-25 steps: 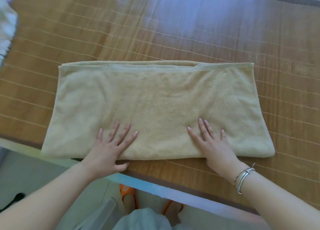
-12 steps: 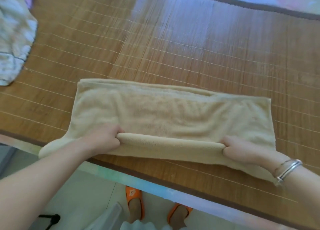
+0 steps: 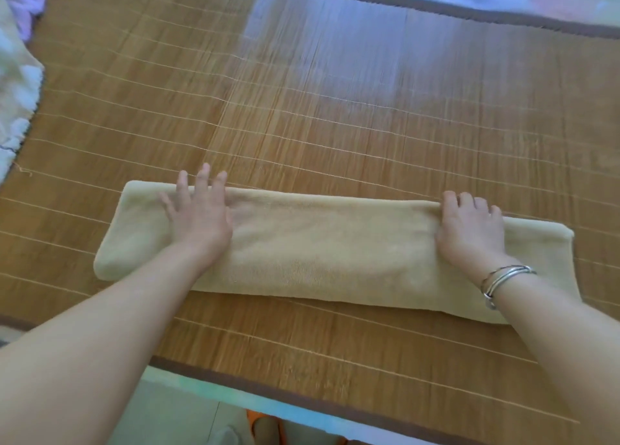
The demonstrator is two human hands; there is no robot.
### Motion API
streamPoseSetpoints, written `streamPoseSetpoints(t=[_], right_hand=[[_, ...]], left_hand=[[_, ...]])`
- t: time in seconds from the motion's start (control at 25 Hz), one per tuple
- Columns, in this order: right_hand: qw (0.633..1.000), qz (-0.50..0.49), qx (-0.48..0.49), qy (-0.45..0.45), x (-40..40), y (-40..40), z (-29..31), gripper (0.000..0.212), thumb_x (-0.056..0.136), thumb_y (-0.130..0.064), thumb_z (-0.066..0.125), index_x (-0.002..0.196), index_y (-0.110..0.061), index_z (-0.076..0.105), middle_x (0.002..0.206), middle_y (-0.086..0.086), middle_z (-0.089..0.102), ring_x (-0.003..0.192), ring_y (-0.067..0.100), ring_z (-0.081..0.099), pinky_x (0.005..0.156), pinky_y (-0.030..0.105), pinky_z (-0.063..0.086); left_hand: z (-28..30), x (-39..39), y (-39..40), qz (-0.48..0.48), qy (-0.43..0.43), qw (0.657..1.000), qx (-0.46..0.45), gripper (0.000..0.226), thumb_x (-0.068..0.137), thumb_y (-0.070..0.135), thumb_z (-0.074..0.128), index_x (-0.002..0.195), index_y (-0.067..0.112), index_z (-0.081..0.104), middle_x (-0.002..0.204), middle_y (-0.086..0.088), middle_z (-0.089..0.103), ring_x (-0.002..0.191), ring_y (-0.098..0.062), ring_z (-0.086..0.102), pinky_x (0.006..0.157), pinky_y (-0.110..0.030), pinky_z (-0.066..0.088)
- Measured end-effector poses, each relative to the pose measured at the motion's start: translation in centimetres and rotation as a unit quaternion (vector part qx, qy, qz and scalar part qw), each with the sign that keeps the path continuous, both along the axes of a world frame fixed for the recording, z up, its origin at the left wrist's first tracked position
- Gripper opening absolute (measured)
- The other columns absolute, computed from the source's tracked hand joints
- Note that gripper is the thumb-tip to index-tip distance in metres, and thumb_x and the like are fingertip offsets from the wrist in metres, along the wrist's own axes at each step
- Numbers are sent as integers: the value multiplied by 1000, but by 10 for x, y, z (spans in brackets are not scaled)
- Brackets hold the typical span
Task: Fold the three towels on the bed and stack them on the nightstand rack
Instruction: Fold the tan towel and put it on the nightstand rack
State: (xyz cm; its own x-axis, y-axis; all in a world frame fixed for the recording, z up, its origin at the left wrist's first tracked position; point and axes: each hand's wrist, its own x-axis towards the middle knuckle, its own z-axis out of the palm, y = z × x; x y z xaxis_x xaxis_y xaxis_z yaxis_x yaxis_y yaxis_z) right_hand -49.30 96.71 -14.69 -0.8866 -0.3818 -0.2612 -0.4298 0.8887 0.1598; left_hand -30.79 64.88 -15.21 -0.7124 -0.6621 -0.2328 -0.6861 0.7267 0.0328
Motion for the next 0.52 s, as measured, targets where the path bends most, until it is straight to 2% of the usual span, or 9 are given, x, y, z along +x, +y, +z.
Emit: streamPoseSetpoints(t=[0.04, 0.12, 0.16, 0.24, 0.36, 0.52], right_hand=[[999, 1, -49, -7, 6, 1, -5, 46, 92, -17, 46, 137, -11, 38, 143, 14, 42, 134, 31, 35, 111, 48, 28], [984, 36, -169, -46, 29, -5, -8, 54, 99, -28, 38, 150, -18, 22, 159, 6, 17, 148, 24, 11, 120, 46, 10], [977, 62, -193, -62, 42, -9, -9, 55, 100, -37, 29, 152, -24, 14, 161, -1, 6, 149, 19, 1, 120, 44, 3], [977, 74, -177, -91, 64, -11, -17, 59, 96, -52, 9, 152, -34, -2, 159, -11, -11, 147, 13, -13, 120, 44, -5], [988, 46, -133, -70, 69, 10, -46, 64, 92, -58, 1, 151, -36, -10, 159, -15, -14, 146, 8, -16, 119, 43, -6], [994, -5, -100, -47, 57, 56, -50, 64, 93, -57, 1, 151, -33, -11, 158, -18, -15, 145, 5, -17, 118, 38, -11]], left_hand=[[-6, 0, 13, 10, 23, 999, 23, 57, 98, 32, 41, 150, 24, 20, 161, -5, 8, 147, -33, 2, 116, -60, 5], [-10, -4, 52, -35, 65, 995, 67, 60, 99, 47, 27, 153, 33, 7, 162, 2, -7, 148, -29, -9, 116, -59, 1], [-13, -7, 71, -70, 71, 991, 88, 61, 96, 55, 20, 152, 38, 3, 161, 5, -10, 148, -26, -11, 115, -59, 0], [-24, -11, 100, -117, 39, 987, 105, 64, 90, 67, 8, 149, 46, -8, 159, 12, -18, 146, -23, -19, 113, -63, -5], [-47, -9, 105, -128, 5, 990, 64, 66, 89, 71, 5, 144, 48, -22, 156, 15, -27, 144, -22, -27, 110, -67, -9], [-49, -9, 102, -138, -16, 988, 73, 66, 88, 71, 5, 142, 49, -25, 154, 16, -30, 143, -22, -28, 110, -67, -11]])
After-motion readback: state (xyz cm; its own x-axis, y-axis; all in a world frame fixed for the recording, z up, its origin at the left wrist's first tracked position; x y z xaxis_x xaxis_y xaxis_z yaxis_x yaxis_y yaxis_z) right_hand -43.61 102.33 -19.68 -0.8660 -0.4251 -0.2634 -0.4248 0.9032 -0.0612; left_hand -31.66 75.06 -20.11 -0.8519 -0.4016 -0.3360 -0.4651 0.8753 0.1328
